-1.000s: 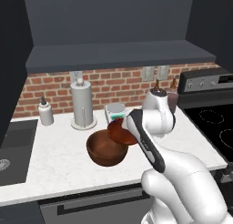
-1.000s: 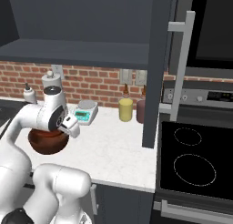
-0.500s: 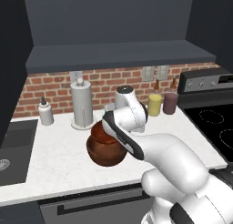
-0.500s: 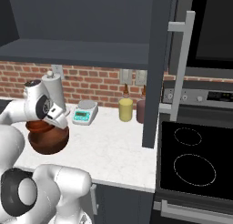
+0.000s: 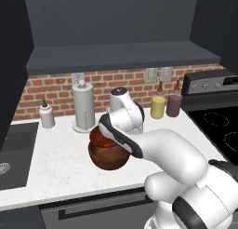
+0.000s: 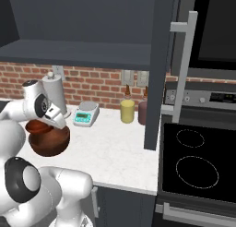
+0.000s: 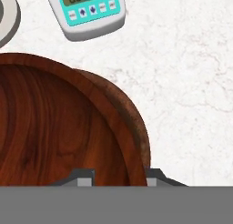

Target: Pick up the bowls on the counter and stack them on top of one another in the open cabinet. Place the smaller bowl on top of the larger bowl.

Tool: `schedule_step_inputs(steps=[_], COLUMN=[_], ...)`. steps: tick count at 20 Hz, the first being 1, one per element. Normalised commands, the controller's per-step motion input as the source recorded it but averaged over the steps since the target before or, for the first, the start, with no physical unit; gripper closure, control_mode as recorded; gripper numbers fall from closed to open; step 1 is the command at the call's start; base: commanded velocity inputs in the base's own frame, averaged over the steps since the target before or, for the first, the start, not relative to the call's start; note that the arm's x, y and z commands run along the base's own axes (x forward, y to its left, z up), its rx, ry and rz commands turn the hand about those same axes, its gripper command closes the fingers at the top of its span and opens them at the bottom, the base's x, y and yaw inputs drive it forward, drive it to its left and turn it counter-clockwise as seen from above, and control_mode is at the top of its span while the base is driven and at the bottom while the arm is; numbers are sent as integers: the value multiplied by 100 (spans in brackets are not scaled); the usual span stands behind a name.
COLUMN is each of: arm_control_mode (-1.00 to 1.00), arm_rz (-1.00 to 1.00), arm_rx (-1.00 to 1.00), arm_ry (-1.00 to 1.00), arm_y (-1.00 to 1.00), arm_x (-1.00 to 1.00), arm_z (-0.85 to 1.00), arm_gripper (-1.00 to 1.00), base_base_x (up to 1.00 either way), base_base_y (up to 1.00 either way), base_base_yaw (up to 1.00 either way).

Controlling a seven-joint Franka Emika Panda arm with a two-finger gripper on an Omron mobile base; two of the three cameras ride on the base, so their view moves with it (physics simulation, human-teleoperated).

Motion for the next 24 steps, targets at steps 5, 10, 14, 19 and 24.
schedule_step_inputs(steps=[5, 10, 14, 19, 24], arm_control_mode=[-100, -100, -100, -100, -100], arm_rz=[0, 0, 0, 0, 0], arm_rx=[0, 0, 0, 0, 0], arm_ry=[-8, -9, -2, 0, 1], arm_y=[0, 0, -8, -19, -7], arm_x=[-23, -23, -2, 0, 1], arm_z=[-12, -14, -10, -4, -6], arm_gripper=[100, 100, 100, 100, 100], base_base_x=[0, 0, 0, 0, 0], base_base_y=[0, 0, 0, 0, 0], base_base_yaw=[0, 0, 0, 0, 0])
